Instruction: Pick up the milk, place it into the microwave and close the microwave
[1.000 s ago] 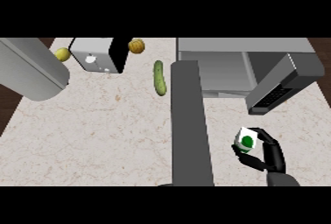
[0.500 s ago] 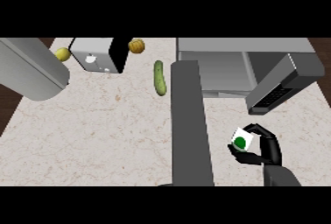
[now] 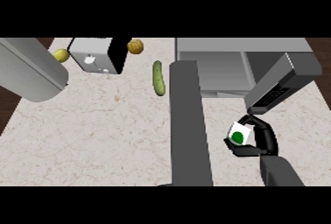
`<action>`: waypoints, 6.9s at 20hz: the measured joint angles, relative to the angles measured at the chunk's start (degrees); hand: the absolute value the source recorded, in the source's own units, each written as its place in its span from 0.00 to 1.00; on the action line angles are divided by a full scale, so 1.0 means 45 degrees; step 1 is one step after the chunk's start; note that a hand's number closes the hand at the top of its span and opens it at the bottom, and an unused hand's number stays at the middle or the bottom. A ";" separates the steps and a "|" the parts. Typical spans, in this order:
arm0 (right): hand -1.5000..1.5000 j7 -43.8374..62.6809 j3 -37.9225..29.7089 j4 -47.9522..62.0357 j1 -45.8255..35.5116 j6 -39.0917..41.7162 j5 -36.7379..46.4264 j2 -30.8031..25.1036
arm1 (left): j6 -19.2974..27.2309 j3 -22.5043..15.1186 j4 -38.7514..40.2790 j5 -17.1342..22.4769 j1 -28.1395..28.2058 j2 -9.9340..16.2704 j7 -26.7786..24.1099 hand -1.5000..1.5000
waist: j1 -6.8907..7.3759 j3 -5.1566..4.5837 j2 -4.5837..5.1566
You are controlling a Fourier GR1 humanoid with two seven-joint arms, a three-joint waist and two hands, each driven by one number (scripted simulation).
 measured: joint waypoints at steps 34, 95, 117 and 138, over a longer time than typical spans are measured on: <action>1.00 0.5951 0.0438 0.0981 -0.6520 -0.5954 0.2959 0.0551 | -0.1175 0.0623 0.1462 -0.0358 -0.0456 -0.0026 -0.0579 0.00 | 0.0639 0.0020 0.0283; 0.00 0.2427 -0.2410 0.4767 -0.7243 -0.3967 0.1748 -0.0479 | -0.2761 -0.3133 0.3331 -0.2798 -0.2665 -0.0320 -0.1013 1.00 | 0.0635 0.0045 0.0349; 0.00 0.0977 -0.1500 0.0827 -0.0984 -0.0204 0.0702 0.0852 | -0.0864 -0.7661 0.3450 -0.4979 -0.3004 -0.0741 -0.0520 1.00 | -0.0355 -0.0019 -0.0086; 0.00 0.1937 0.0032 -0.8827 0.6979 0.2455 -0.0275 -0.0149 | 0.4771 -1.4193 1.2109 -0.8937 -0.7469 -0.0712 -0.4783 1.00 | -0.0649 -0.0033 0.0019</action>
